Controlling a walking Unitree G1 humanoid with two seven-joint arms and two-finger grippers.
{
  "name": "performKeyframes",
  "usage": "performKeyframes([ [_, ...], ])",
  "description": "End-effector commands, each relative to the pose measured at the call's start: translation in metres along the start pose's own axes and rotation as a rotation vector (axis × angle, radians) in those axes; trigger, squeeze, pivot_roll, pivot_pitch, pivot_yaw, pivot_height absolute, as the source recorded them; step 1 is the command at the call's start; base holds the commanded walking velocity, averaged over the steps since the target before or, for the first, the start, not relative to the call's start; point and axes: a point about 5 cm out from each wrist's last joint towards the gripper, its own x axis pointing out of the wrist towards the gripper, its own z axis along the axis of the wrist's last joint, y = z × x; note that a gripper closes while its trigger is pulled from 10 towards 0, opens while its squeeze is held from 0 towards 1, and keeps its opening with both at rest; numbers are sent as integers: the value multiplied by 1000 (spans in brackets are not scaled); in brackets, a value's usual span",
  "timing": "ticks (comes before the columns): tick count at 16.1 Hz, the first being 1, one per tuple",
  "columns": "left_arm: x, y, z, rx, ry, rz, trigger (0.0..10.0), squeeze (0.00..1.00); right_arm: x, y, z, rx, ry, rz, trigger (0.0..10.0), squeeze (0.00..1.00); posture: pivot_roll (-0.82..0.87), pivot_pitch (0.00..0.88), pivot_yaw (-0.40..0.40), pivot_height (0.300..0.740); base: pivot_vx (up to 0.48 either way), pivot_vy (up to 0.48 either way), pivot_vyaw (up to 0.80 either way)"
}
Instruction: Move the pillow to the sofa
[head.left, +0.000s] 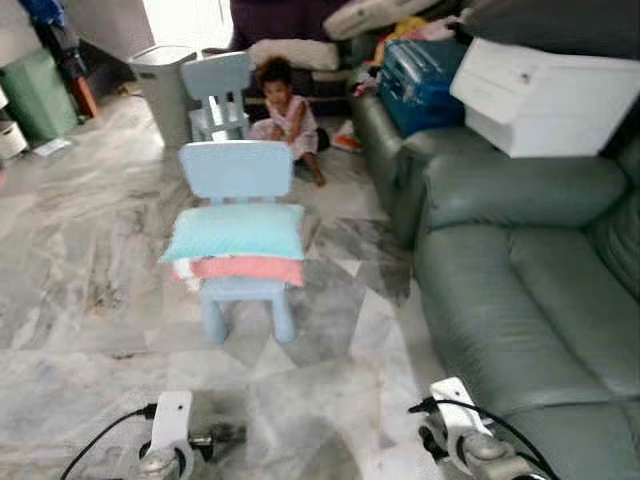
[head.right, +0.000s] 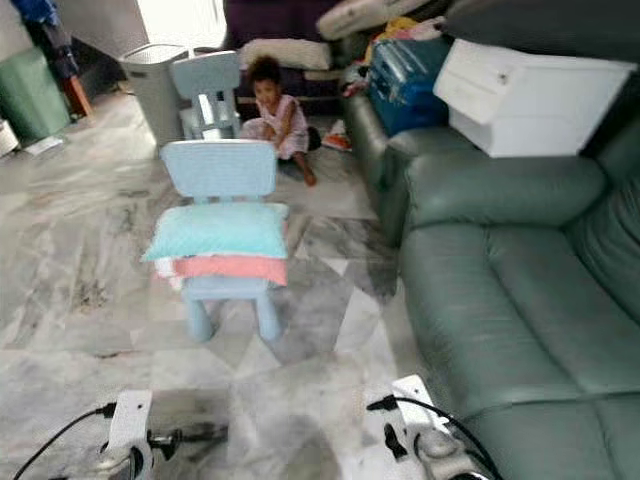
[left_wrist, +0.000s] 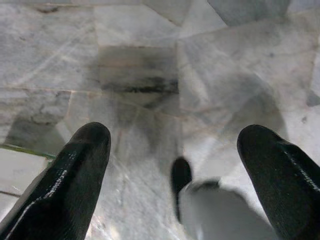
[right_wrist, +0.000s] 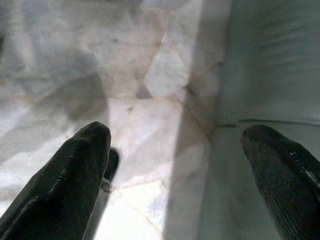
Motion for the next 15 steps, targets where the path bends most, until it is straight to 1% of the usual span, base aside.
performKeyframes([
  [1, -1, 9, -2, 7, 10, 30, 10000, 0, 2, 9, 11, 0, -30, 21, 10000, 0, -100, 0, 15, 740, 0, 472, 0],
  [3, -1, 9, 0, 18, -4, 33, 10000, 0, 2, 9, 11, -1, -30, 21, 10000, 0, -103, 0, 16, 740, 0, 469, 0],
  [5, -1, 10, 1, 58, -5, 53, 10000, 0, 2, 9, 11, 1, -30, 20, 10000, 0, -103, 0, 17, 740, 0, 0, 0],
  [6, -1, 11, 1, 61, -1, 60, 10000, 0, 2, 8, 11, 1, -30, 19, 10000, 0, -103, 0, 16, 740, 0, 0, 0],
  [10, -1, 8, 0, 36, 7, 43, 10000, 0, 2, 8, 11, 0, -32, 19, 10000, 0, -103, 0, 15, 740, 0, 0, 0],
  [14, -1, 8, -1, 32, 8, 34, 10000, 0, 2, 8, 11, -3, -31, 20, 10000, 0, -102, 0, 14, 740, 0, 0, 0],
  [15, -1, 8, -1, 31, 8, 32, 10000, 0, 2, 8, 11, -5, -31, 21, 10000, 0, -102, 0, 13, 740, 270, 0, 0],
])
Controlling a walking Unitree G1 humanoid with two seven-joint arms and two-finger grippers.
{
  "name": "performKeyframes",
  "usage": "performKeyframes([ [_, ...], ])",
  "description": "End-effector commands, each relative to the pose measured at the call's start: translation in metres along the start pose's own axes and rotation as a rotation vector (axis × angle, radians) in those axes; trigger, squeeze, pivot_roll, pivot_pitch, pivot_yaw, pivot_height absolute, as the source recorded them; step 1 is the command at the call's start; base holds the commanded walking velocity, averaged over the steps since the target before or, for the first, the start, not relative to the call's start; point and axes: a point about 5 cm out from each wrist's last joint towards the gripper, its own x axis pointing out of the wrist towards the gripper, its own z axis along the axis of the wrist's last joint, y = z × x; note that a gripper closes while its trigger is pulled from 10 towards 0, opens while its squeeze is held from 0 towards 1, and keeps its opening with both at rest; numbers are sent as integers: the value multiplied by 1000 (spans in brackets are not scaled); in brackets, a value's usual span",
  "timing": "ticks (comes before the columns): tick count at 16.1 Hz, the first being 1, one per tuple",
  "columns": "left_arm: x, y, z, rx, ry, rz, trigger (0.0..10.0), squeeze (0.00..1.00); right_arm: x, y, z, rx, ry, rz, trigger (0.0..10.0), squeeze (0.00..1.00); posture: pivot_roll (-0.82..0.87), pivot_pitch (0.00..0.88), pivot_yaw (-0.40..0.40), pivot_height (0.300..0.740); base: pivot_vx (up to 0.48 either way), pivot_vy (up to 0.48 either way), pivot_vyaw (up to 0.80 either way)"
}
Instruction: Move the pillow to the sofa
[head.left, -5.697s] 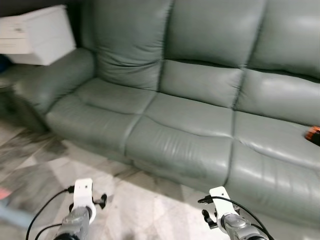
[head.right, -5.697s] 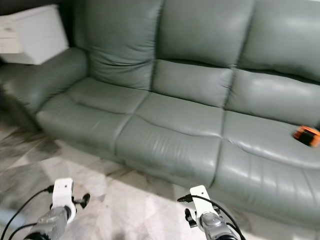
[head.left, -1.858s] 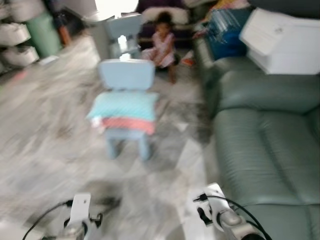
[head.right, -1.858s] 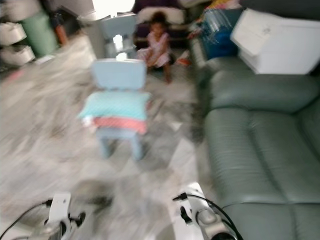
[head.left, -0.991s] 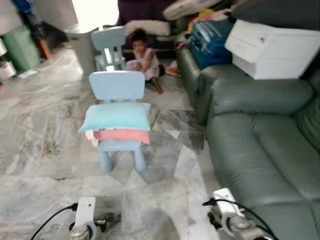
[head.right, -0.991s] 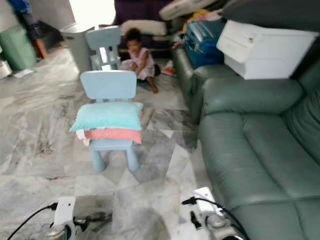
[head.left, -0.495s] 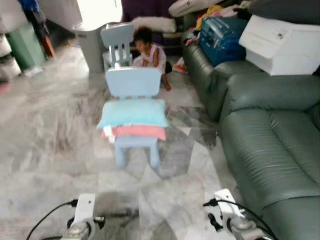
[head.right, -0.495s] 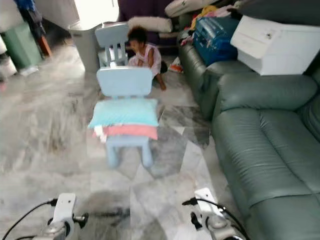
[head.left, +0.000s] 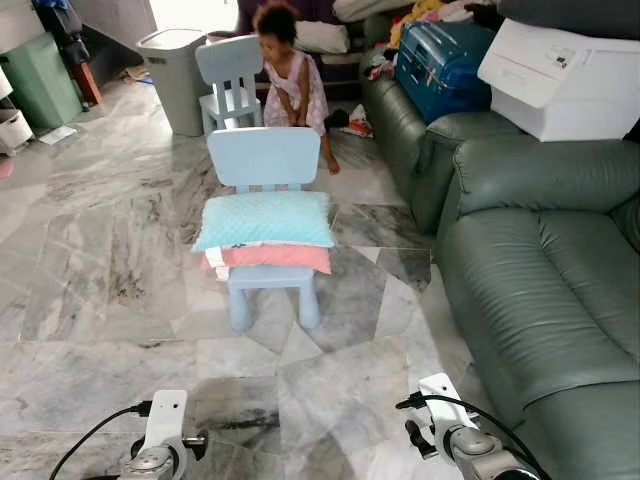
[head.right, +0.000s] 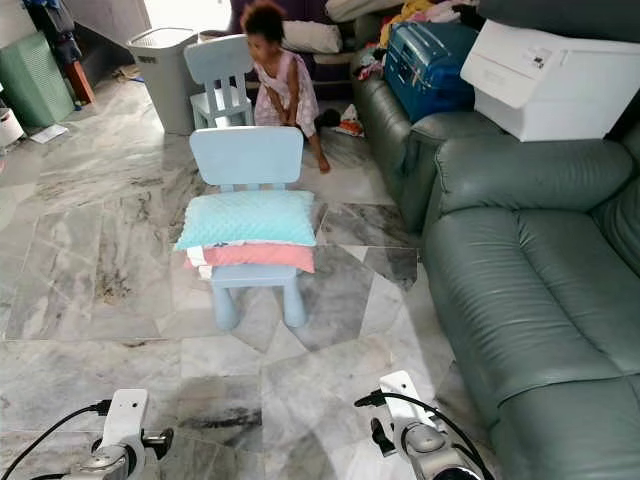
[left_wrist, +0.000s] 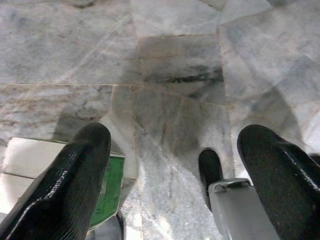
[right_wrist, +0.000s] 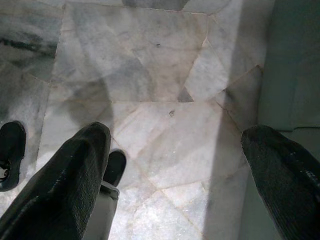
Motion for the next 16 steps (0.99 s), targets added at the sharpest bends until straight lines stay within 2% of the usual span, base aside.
performKeyframes([
  [1, 0, 1, 1, -15, 1, 3, 10000, 0, 0, 1, 1, -5, -4, 2, 10000, 0, -102, 0, 12, 740, 281, 0, 0],
  [6, 0, 1, 0, -17, 2, -4, 10000, 0, 0, 1, 1, -13, -4, 3, 10000, 0, -99, 0, 11, 740, 295, 0, 0],
  [16, 0, 2, 0, -29, 3, -2, 10000, 0, 0, 1, 2, -7, -5, 3, 10000, 0, -100, 0, 12, 740, 299, 286, 0],
])
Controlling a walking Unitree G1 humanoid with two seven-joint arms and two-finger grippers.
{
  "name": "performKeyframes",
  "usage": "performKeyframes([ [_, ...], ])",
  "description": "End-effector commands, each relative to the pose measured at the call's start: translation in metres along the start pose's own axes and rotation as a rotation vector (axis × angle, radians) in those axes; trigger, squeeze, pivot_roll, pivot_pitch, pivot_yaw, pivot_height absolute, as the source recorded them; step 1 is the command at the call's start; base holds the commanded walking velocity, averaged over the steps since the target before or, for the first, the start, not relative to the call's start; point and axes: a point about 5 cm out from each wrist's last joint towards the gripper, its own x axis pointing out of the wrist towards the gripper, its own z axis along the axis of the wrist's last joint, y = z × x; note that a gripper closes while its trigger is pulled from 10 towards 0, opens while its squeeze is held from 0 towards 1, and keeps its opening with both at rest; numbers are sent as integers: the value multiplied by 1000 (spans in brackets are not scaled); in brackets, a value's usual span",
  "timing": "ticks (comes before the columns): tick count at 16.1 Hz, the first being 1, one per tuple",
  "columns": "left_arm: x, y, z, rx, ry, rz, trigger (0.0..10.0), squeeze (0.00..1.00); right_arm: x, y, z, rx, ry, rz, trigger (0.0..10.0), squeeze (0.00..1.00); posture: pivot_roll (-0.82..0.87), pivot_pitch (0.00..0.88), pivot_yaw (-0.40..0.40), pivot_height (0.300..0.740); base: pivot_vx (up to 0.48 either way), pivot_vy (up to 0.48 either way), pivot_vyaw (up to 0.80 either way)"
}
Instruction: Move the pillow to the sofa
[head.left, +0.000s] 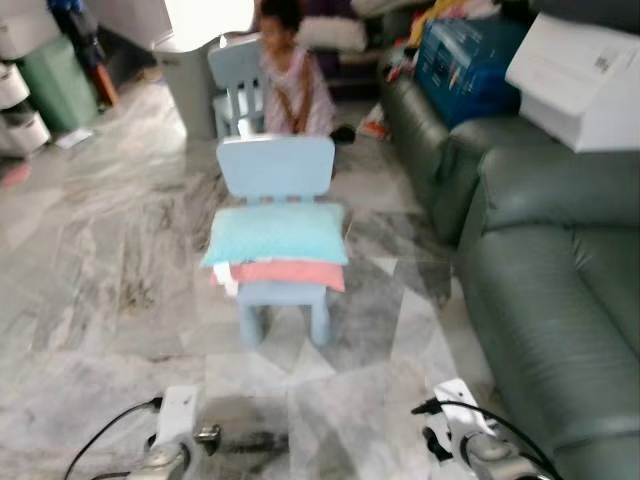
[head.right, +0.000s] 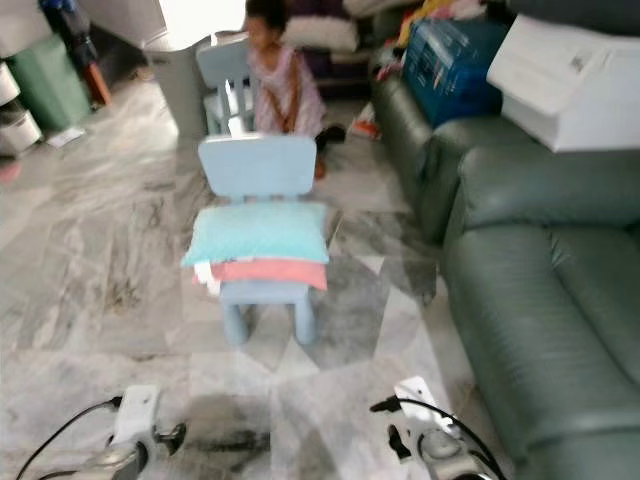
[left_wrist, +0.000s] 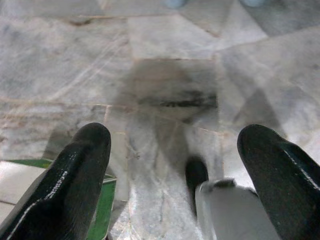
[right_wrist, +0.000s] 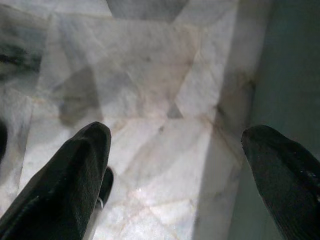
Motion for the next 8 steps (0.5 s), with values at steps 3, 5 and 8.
performKeyframes([
  [3, -1, 10, -3, -9, 14, 29, 10000, 0, 2, 10, 12, -2, -34, 25, 10000, 0, -102, 0, 12, 740, 308, 295, 0],
  [5, -1, 9, -3, -9, 14, 27, 10000, 0, 2, 10, 12, -3, -34, 25, 10000, 0, -102, 0, 12, 740, 315, 298, 0],
  [8, -1, 9, -3, 5, 13, 30, 10000, 0, 2, 10, 12, -5, -35, 23, 10000, 0, -104, 0, 12, 740, 341, 299, 0],
])
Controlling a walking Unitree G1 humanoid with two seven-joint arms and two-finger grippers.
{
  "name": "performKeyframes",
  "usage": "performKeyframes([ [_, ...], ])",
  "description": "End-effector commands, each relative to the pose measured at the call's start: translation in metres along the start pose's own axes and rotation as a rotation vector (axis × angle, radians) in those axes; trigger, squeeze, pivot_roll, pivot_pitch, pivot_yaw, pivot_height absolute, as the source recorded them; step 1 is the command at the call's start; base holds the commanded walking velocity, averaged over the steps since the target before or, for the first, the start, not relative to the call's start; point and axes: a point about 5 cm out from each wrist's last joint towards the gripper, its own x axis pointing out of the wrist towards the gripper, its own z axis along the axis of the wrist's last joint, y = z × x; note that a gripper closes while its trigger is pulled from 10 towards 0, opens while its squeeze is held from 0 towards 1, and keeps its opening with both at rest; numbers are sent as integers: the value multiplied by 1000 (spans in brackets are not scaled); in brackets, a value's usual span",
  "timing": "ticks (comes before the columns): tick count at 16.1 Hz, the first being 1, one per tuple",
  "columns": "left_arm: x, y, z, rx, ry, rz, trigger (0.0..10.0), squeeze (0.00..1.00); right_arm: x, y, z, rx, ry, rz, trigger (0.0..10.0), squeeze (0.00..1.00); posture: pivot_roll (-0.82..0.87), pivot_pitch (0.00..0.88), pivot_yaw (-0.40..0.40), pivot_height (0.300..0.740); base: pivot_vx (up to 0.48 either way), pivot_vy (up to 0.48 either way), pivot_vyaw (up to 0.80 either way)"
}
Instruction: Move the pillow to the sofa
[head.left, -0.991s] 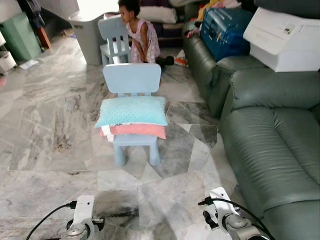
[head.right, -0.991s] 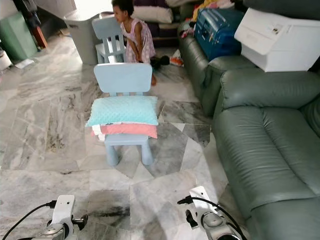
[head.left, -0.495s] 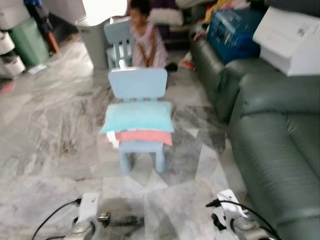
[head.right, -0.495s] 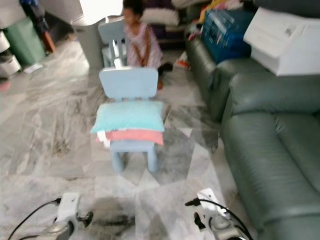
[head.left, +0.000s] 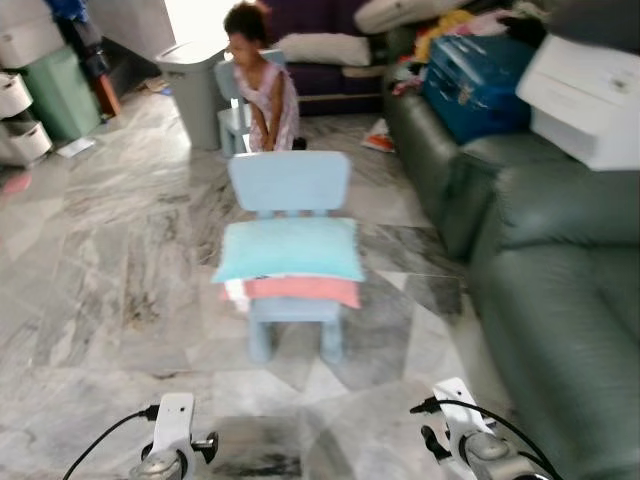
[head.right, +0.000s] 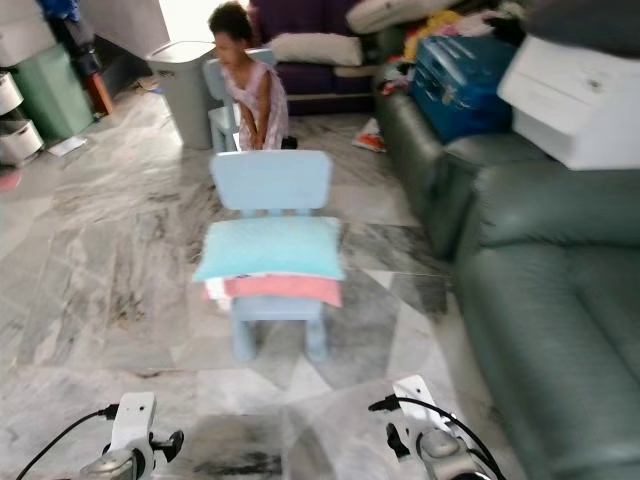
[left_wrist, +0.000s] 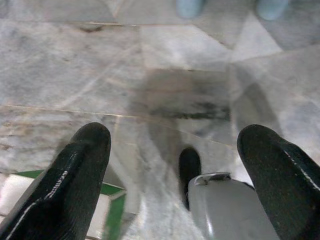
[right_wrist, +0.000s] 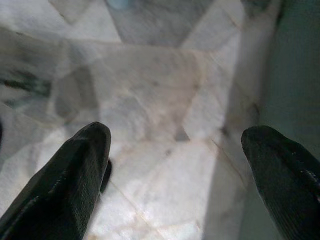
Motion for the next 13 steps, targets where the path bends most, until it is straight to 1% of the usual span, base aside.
performKeyframes([
  [1, 0, 10, 4, 26, -9, 41, 10000, 0, 1, 8, 10, -2, -32, 16, 10000, 0, -104, 0, 13, 740, 319, 0, 0],
  [2, 0, 11, 5, 34, -14, 48, 10000, 0, 1, 7, 11, 4, -43, 4, 10000, 0, -104, 0, 13, 740, 0, 0, 0],
  [3, 0, 11, 6, 36, -23, 50, 10000, 0, 1, 7, 11, 40, -60, -17, 10000, 0, -103, 0, 11, 740, 0, 0, 0],
  [4, 0, 13, 17, 0, -70, 42, 10000, 0, 0, 6, 11, 119, -103, -49, 10000, 0, -100, 0, 11, 740, 0, 0, 0],
  [5, 1, 12, 24, -22, -96, 31, 10000, 0, 0, 5, 13, 114, -121, -53, 10000, 0, -103, 0, 11, 740, 0, 0, 0],
  [6, 1, 8, 38, -11, -149, -2, 10000, 0, 0, 5, 14, 127, -147, -59, 10000, 0, -103, 0, 10, 740, 0, 0, 0],
  [7, 1, 4, 54, 22, -207, -26, 10000, 0, -3, -17, 33, 140, -237, -88, 10000, 0, -97, 0, 8, 740, 0, 0, 0],
  [8, 0, -3, 73, 34, -276, -63, 10000, 0, -7, -40, 57, 151, -335, -117, 10000, 0, -91, 0, 6, 740, 0, 0, 0],
  [9, -1, -9, 90, 37, -336, -91, 10000, 0, -10, -48, 64, 175, -371, -131, 10000, 0, -84, 0, 4, 740, 0, 0, 0],
  [10, -7, -17, 114, 122, -448, -107, 10000, 0, -12, -57, 68, 252, -411, -130, 10000, 0, -77, 0, -1, 740, 0, 0, 0],
  [11, -10, -18, 121, 140, -486, -88, 10000, 0, -14, -59, 72, 274, -438, -119, 10000, 0, -77, 0, -1, 740, 0, 0, 0],
  [12, -18, -21, 130, 94, -565, -181, 10000, 0, -18, -65, 77, 264, -486, -139, 10000, 0, -74, 0, -8, 740, 0, 0, 0],
  [13, -35, -22, 138, 99, -688, -281, 10000, 0, -25, -71, 85, 283, -569, -133, 10000, 0, -77, 0, -13, 740, 0, 0, 0],
])
